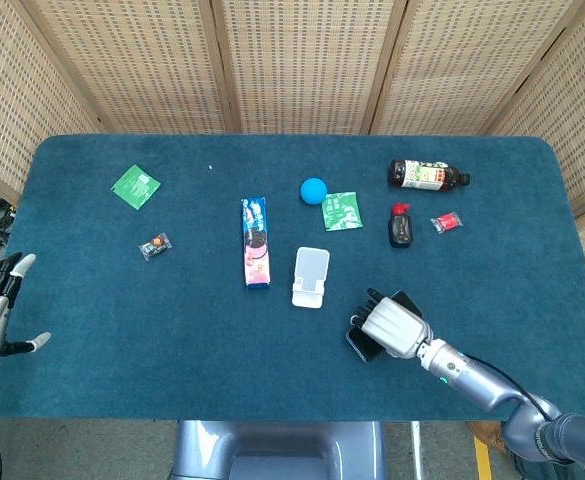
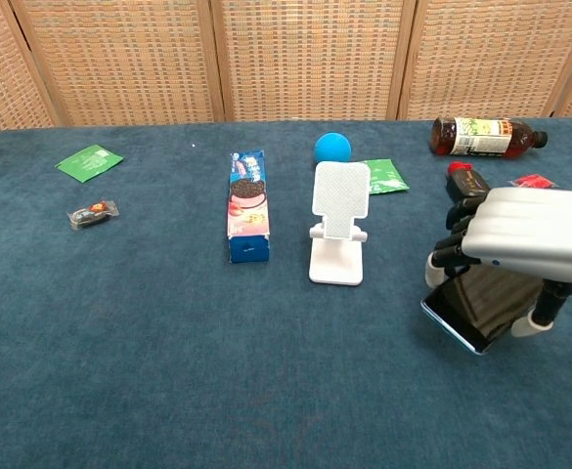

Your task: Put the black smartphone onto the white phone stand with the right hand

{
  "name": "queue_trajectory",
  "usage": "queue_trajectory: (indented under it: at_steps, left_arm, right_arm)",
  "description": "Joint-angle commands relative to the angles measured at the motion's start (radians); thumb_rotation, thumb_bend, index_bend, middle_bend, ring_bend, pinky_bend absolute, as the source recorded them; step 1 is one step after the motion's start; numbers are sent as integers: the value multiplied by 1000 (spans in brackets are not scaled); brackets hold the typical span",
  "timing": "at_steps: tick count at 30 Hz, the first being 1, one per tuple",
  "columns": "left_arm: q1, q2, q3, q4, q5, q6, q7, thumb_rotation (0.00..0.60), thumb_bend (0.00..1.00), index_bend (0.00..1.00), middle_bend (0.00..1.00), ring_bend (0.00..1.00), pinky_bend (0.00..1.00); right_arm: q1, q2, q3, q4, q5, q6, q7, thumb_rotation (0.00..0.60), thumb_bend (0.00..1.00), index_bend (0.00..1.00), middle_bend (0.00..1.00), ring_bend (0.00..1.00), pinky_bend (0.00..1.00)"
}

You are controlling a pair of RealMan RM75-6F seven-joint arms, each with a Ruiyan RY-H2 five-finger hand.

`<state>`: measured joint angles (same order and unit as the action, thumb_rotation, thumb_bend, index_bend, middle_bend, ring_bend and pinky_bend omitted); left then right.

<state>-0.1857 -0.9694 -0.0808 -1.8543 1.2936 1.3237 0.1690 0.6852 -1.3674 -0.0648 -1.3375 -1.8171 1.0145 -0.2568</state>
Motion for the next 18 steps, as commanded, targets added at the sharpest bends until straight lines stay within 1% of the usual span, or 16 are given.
queue_trajectory:
  at_steps: [1,6,9,10,11,12,17,18]
  left_arm:
    - [-2,0,-1,2,-1,-3,-2,600,0,0,0,0,0]
    - [-6,2,-2,4,-7,-10,-8,600,0,0,0,0,0]
    - [-9,2,-3,7,-12,-13,-11,600,0,0,0,0,0]
    - [-10,2,-4,8,-15,-15,-12,600,0,0,0,0,0]
    - [-12,2,-5,10,-19,-18,-13,600,0,0,0,0,0]
    - [-12,2,-6,10,-20,-19,-13,600,0,0,0,0,0]
    - [-23,-2,-10,22,-45,-39,-12,600,0,0,0,0,0]
    - [-25,-4,-11,24,-52,-44,-10,600,0,0,0,0,0]
  right_arm:
    - [9,77,27,-91,-44,48,-118,600,247,584,482,452,275]
    - [31,138,88,-173,-73,62,-330,600,259,580,489,464,284]
    - [64,160,125,-197,-98,34,-454,600,264,576,503,484,283]
    - [80,163,147,-201,-100,21,-496,600,266,575,504,485,283]
    - [95,161,169,-204,-93,4,-531,600,267,573,504,485,283]
    - [99,159,176,-207,-87,-4,-544,600,266,571,504,485,283]
    - [167,125,249,-214,-58,-98,-708,600,266,569,504,487,283]
    - [176,118,257,-219,-47,-116,-727,600,266,569,504,487,283]
